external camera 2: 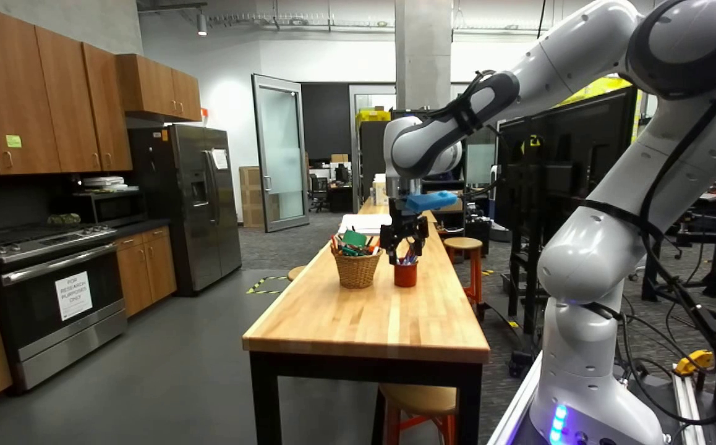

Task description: Move the yellow pencil from the basket to the table top

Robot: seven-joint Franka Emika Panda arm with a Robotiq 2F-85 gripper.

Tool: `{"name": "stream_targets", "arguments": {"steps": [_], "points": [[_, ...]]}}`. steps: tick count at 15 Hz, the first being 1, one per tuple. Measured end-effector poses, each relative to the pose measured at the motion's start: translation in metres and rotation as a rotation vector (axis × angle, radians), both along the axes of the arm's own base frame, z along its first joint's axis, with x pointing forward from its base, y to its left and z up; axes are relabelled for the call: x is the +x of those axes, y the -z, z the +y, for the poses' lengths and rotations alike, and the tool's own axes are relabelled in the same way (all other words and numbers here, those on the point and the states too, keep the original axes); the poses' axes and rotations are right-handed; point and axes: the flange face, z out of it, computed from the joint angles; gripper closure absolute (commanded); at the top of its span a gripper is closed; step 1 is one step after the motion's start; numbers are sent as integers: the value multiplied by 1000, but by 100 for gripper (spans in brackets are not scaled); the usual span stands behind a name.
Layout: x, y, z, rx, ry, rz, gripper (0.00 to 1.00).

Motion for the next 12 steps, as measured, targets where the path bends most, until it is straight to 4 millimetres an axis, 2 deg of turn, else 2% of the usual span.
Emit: {"name": "stream_targets", "arguments": {"steps": [8, 12], "points": [[37, -17, -55, 9, -48, -15, 0], [47, -23, -68, 14, -49, -25, 0]]}}
